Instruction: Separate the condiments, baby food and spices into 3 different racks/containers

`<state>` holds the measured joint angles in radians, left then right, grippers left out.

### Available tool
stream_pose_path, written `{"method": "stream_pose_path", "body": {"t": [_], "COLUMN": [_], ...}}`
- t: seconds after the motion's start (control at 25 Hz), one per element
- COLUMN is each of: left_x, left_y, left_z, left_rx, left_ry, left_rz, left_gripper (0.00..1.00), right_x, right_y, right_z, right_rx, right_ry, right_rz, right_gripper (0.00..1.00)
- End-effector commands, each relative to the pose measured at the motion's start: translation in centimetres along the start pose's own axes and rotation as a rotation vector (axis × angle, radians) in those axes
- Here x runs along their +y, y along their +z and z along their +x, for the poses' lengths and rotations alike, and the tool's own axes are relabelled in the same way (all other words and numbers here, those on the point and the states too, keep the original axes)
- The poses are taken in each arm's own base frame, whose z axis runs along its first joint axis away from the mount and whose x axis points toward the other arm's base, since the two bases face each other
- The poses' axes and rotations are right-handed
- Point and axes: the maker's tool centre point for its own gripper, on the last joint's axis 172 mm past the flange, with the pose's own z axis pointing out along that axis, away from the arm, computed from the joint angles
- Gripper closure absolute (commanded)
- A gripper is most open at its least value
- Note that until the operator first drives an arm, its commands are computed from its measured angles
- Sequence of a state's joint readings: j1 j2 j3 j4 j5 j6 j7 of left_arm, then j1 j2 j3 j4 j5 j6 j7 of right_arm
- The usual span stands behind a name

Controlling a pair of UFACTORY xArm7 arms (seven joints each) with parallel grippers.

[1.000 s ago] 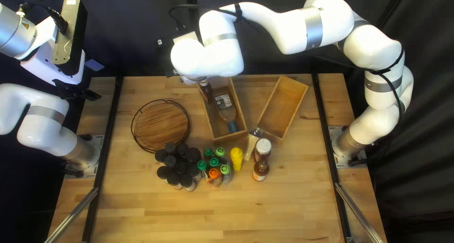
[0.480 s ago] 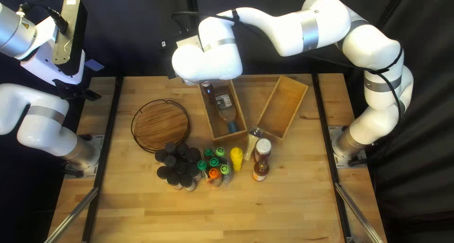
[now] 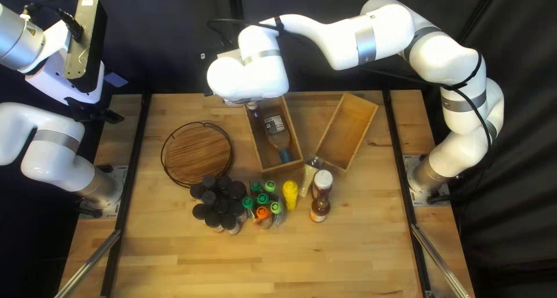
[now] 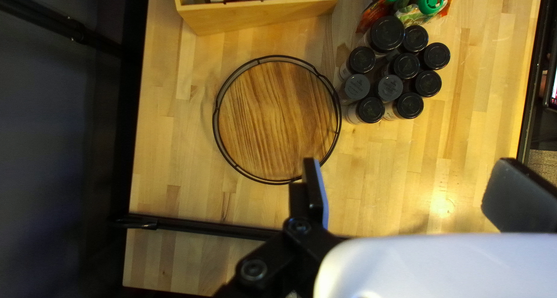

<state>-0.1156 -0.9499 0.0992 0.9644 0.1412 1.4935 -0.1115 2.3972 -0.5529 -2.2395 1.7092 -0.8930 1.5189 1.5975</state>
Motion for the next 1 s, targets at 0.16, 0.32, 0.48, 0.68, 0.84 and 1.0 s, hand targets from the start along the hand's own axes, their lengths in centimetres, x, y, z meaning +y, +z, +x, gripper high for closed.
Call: {"method": "stream_pose_path", "body": {"t": [0.16,0.32,0.48,0.68,0.84,1.0], "left_x": [0.0,0.0,0.0,0.0,0.0,0.0], "left_y": [0.0,0.0,0.0,0.0,0.0,0.0], "left_z": [0.0,0.0,0.0,0.0,0.0,0.0], "left_rx": [0.000,0.000,0.000,0.000,0.000,0.000], "left_ry": [0.000,0.000,0.000,0.000,0.000,0.000], "left_rz": [0.000,0.000,0.000,0.000,0.000,0.000], "left_gripper": [0.00,0.00,0.00,0.00,0.00,0.00], "right_x": [0.3,0.5,0.4,1.1,2.2,2.7], "right_y": [-1.9,-4.5,-7.5,-10.6,-12.8,-14.8], "right_z": [-0.4,-1.2,-2.4,-5.7,-9.6,-12.8], "right_rx": [-0.017,-0.047,-0.046,-0.090,-0.161,-0.204], "right_ry": [-0.013,-0.115,-0.133,-0.231,-0.324,-0.419], "right_rz": [0.014,0.077,0.125,0.183,0.241,0.287], "right_gripper": [0.00,0.00,0.00,0.00,0.00,0.00]}}
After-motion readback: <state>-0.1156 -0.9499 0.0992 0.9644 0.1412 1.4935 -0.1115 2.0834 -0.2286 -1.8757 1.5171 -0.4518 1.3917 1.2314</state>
